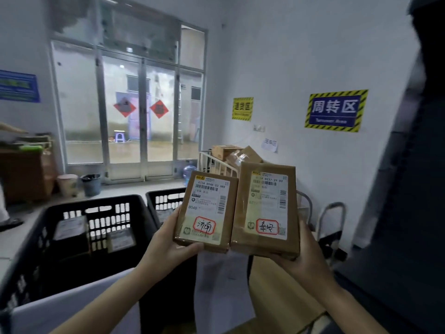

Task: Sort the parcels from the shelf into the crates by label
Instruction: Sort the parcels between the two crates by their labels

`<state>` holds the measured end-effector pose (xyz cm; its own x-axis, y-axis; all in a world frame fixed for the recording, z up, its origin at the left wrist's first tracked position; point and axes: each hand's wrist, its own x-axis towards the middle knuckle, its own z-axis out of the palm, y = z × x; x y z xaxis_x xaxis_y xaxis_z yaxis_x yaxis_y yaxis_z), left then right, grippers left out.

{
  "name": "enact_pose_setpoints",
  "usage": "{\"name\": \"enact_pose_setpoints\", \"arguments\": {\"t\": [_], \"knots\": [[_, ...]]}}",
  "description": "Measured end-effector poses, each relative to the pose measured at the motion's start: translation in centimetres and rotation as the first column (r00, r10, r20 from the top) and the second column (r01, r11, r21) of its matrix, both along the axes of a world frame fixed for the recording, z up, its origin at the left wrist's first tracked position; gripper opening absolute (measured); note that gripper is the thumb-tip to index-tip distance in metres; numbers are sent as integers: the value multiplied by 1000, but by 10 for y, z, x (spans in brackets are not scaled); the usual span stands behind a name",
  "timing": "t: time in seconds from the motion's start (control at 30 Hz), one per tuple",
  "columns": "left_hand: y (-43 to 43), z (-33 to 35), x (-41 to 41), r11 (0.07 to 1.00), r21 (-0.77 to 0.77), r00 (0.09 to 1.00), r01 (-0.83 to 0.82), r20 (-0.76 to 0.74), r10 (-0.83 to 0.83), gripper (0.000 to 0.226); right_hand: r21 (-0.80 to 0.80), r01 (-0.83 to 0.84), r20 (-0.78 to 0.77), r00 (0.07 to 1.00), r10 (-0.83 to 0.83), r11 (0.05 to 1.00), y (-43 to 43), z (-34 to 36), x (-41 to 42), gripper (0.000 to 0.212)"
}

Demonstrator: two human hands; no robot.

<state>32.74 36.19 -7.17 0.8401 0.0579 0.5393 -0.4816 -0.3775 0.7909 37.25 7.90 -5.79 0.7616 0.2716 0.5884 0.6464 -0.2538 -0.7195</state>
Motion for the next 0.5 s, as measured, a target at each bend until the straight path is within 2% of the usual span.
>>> {"name": "enact_pose_setpoints", "arguments": {"t": [0.1, 0.23, 0.3, 0.43, 0.5], "knots": [[34, -3, 1, 994, -97, 999, -43, -31, 40, 79, 25, -78, -5, 997, 78, 997, 43, 0, 12, 103], [70, -8, 8, 976, -187, 993, -112, -56, 103, 70, 11, -130, -62, 989, 131, 991, 80, -7, 37, 106], [82, -11, 13, 968, -211, 990, -138, -60, 128, 56, -19, -141, -75, 987, 139, 990, 95, -10, 52, 106], [103, -15, 26, 958, -216, 981, -187, -87, 172, 75, -69, -141, -99, 986, 133, 988, 121, -20, 86, 106], [112, -18, 37, 954, -202, 973, -224, -96, 208, 73, -81, -133, -98, 987, 125, 988, 133, -25, 105, 105]]}}
